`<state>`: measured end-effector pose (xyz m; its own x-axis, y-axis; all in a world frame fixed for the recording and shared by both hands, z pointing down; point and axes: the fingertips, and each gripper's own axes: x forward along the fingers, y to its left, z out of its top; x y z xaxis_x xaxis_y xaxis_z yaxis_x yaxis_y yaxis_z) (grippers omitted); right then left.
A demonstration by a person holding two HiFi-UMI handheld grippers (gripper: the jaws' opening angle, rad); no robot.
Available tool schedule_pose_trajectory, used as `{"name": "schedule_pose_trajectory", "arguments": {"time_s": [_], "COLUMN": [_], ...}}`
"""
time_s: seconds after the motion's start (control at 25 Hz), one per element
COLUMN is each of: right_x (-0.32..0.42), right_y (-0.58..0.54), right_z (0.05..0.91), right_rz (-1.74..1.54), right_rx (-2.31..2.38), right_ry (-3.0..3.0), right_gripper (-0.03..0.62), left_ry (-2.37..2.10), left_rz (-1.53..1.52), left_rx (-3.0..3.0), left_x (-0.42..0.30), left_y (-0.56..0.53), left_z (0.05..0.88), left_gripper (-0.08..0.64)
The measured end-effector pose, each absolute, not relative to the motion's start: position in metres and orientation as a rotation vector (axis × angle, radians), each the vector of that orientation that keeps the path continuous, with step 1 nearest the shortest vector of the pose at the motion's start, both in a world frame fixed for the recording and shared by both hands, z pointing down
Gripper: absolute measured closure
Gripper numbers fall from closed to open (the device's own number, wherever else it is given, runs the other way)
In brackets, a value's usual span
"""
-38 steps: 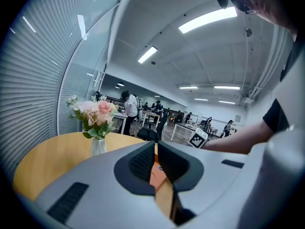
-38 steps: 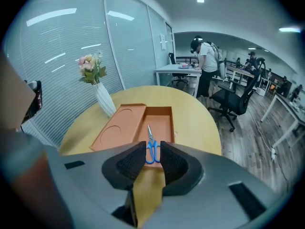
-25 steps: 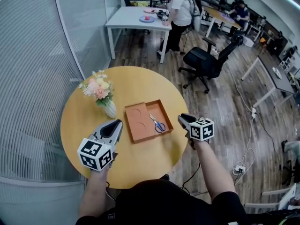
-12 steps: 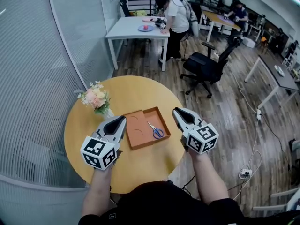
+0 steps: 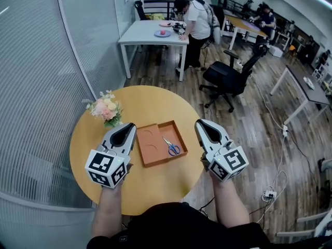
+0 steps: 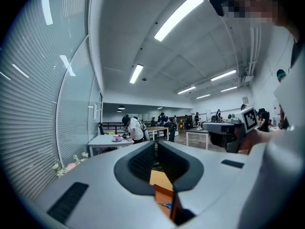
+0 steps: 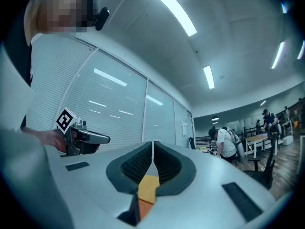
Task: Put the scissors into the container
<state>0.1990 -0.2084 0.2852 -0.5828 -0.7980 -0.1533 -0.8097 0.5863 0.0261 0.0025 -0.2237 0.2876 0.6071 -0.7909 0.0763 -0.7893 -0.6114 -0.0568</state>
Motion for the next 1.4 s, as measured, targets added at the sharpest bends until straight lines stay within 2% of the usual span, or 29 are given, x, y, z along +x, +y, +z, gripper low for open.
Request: {"name": "schedule_pose_trajectory", "arguments": {"time_s": [0.84,1.4], "right_x": [0.227,0.227], "right_y": [-0.212,-0.208], "right_z": [0.301,0.316], "right_rz": [0.147,0.114], "right_rx": [-1.516,-1.524], "right_ry": [2.634,2.660], "right_gripper": [0.557,0.557], "left_ry": [1.474,1.444], "left_rz": [-0.182,-0.194], "left_rx": [-2.790,-2.828], "left_x": [-0.028,-0.018], "left_y": [-0.234,-0.234], "left_z": [0.314,0.323], "left_gripper": [0.531,0.531]}}
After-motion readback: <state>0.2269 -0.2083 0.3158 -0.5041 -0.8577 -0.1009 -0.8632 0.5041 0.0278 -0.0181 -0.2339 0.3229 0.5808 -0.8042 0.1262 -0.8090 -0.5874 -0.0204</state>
